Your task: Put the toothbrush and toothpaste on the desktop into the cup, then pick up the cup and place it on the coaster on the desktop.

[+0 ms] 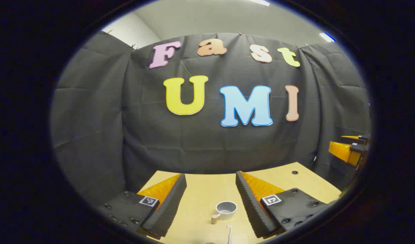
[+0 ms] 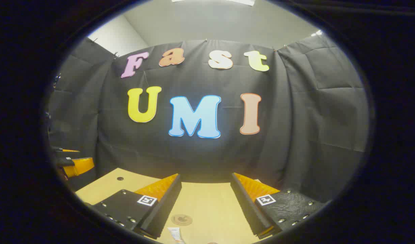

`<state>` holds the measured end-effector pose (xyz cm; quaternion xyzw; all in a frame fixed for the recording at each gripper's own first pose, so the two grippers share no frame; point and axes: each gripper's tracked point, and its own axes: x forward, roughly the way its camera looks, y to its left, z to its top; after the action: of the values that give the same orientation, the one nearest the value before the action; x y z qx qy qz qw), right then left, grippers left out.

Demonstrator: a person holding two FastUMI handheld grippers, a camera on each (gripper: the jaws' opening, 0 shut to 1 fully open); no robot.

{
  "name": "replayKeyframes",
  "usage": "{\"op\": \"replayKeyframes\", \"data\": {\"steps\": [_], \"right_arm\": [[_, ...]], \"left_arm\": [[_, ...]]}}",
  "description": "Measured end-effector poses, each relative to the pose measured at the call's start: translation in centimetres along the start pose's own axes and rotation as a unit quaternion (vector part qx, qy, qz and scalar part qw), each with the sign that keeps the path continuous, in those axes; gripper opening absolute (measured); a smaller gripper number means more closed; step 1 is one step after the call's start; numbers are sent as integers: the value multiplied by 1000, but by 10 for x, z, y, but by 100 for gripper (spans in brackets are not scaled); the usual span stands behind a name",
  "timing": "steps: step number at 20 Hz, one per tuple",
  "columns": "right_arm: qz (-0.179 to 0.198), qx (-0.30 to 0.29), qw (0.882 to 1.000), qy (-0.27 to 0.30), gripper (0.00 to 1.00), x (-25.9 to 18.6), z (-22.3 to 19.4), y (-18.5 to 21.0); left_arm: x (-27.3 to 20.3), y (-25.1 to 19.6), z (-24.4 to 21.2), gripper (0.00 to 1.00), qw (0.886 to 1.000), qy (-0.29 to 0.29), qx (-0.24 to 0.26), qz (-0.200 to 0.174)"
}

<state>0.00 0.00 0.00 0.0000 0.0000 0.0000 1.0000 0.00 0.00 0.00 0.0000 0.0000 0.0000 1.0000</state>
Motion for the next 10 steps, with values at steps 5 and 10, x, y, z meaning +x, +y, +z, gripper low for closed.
{"op": "replayKeyframes", "data": {"steps": [5,10], "right_arm": [[19,3,1000,7,91,-3,-5,13],[36,23,999,16,91,-5,-11,18]], "left_arm": [[-4,-10,11,95,1000,-18,-8,-15],[-5,-18,11,95,1000,-21,-5,-17]]}}
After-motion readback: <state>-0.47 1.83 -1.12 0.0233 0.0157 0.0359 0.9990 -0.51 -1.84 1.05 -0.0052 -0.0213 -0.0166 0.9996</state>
